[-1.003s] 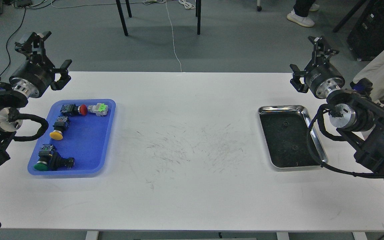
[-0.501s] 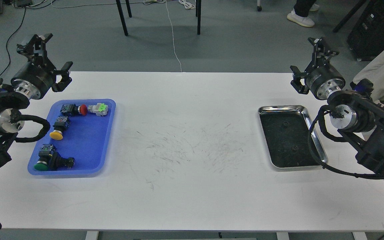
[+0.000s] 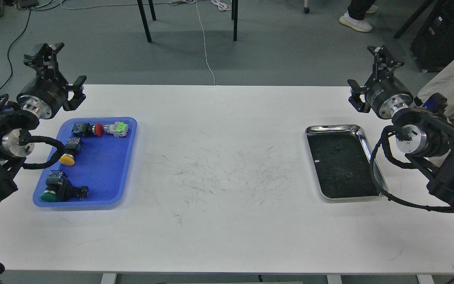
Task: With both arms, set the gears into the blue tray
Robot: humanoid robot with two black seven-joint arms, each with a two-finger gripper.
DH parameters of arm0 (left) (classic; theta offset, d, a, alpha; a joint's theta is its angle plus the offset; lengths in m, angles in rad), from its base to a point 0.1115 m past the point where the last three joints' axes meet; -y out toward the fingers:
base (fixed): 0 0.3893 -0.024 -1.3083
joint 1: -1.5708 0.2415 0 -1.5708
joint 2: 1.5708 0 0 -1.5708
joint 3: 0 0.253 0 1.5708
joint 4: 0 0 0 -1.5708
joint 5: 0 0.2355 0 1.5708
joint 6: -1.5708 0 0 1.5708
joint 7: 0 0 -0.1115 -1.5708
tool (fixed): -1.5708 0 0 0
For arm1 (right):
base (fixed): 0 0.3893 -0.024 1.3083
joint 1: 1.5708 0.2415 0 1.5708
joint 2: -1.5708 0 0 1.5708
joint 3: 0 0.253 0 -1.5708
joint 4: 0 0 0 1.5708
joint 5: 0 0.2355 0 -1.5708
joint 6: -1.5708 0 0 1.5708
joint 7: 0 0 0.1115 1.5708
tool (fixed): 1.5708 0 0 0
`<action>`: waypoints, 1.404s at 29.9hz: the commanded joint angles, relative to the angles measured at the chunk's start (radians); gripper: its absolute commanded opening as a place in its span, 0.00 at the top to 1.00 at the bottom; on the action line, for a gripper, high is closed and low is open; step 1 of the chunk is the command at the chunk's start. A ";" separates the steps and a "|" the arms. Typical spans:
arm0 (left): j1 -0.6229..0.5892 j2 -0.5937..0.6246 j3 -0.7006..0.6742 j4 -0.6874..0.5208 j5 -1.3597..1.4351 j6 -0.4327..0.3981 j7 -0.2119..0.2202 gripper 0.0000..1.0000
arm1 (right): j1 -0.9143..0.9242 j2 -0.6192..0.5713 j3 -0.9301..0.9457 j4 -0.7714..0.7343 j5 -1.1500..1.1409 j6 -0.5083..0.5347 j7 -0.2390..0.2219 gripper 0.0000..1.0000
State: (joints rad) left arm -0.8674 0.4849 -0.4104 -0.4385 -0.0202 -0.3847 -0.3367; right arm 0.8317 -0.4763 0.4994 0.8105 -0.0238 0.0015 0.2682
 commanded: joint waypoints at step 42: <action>-0.022 -0.012 0.005 0.011 0.036 -0.039 -0.004 0.01 | 0.198 -0.223 -0.439 0.174 -0.016 -0.030 -0.139 0.03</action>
State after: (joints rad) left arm -0.8895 0.4680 -0.4059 -0.4287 0.0156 -0.4204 -0.3409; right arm 1.0183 -0.6978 0.0819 0.9728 -0.0336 -0.0033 0.1277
